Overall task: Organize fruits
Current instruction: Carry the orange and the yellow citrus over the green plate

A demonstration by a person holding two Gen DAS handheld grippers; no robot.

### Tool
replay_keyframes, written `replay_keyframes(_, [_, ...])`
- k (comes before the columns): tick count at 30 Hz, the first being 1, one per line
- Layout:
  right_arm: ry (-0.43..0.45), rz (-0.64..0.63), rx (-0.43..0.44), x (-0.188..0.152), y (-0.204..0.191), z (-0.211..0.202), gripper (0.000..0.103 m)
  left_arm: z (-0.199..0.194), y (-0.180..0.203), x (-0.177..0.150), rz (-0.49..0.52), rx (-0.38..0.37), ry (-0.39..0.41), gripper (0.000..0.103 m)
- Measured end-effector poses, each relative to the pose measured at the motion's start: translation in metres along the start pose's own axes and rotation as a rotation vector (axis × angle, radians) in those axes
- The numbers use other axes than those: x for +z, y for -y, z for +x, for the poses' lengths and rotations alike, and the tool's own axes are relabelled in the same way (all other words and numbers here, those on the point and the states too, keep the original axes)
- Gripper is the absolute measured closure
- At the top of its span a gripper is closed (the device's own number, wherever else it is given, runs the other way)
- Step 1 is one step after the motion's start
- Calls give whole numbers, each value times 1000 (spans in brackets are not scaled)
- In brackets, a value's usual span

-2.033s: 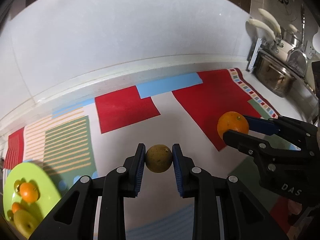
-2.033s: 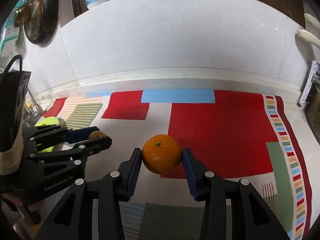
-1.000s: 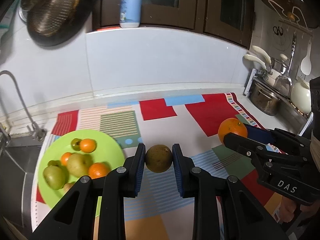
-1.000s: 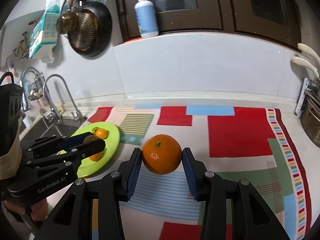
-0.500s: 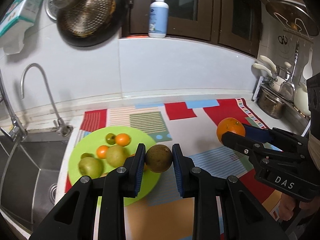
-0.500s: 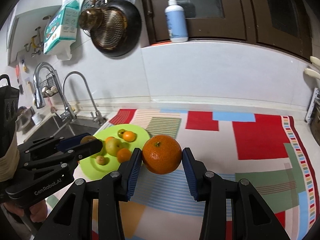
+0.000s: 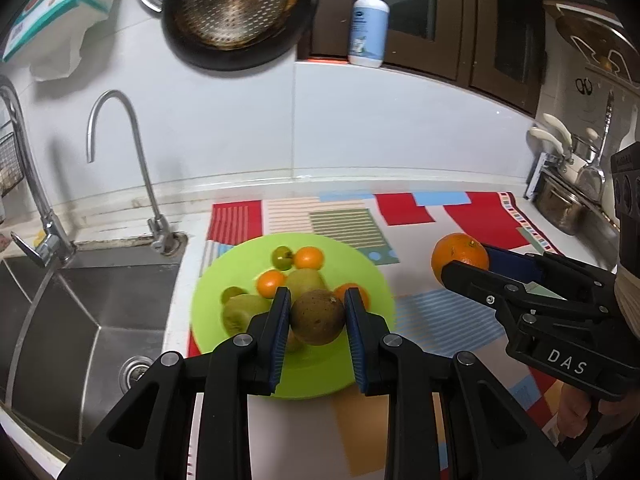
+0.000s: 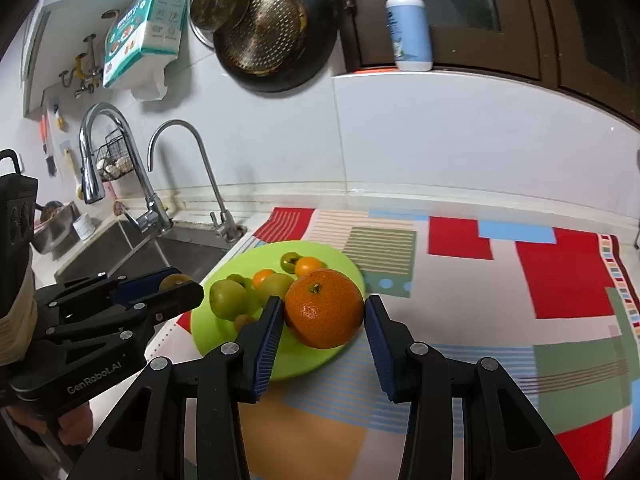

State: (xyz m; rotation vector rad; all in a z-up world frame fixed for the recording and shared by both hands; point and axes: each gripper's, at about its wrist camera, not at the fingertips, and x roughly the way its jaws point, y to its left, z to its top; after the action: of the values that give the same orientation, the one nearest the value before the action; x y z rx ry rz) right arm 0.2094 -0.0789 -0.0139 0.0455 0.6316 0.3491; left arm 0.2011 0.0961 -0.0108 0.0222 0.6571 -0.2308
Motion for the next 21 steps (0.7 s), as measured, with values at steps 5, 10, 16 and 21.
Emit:
replay_keyframes(5, [-9, -5, 1, 5, -15, 19, 60, 8, -24, 1, -10, 22, -6, 75])
replay_keyframes(10, [-16, -19, -13, 11, -24, 38, 60, 21, -41, 7, -5, 33, -8, 75])
replay_keyframes(16, [-45, -19, -34, 17, -25, 64, 60, 41, -55, 16, 20, 32, -10, 75])
replay_keyframes(21, [-73, -10, -59, 19, -22, 86, 60, 63, -64, 23, 28, 22, -24, 75])
